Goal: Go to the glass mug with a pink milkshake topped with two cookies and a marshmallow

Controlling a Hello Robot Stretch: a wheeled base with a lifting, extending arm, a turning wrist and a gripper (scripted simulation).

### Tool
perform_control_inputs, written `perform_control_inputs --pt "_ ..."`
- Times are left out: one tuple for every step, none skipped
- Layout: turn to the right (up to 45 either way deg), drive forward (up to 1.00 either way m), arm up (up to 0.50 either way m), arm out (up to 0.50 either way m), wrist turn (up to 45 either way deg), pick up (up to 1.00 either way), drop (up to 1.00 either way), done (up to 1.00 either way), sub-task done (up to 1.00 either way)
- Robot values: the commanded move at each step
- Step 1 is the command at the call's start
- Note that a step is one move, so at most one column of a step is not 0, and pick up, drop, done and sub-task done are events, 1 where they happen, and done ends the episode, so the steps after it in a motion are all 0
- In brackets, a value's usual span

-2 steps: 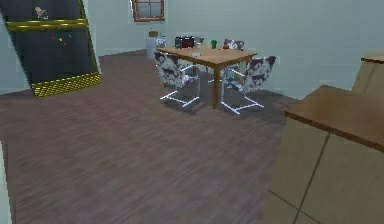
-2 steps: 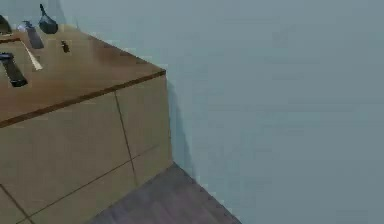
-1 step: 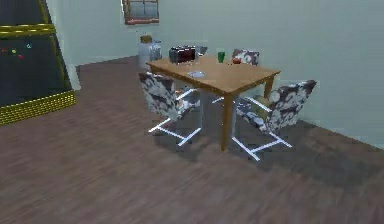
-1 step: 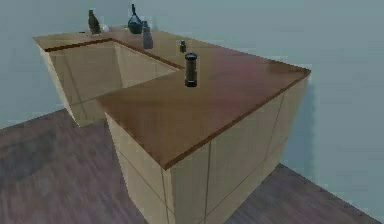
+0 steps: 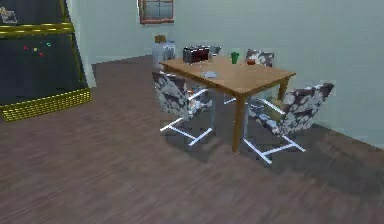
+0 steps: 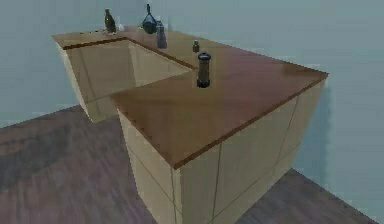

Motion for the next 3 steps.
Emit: perform_control_inputs --pt "0.0 1.0 0.0 0.0 0.0 0.0 0.0 0.0 0.0" --pt "0.0 0.5 0.0 0.0 0.0 0.0 0.0 0.0 0.0" --pt "0.0 0.0 0.0 0.0 0.0 0.0 0.0 1.0 0.0"
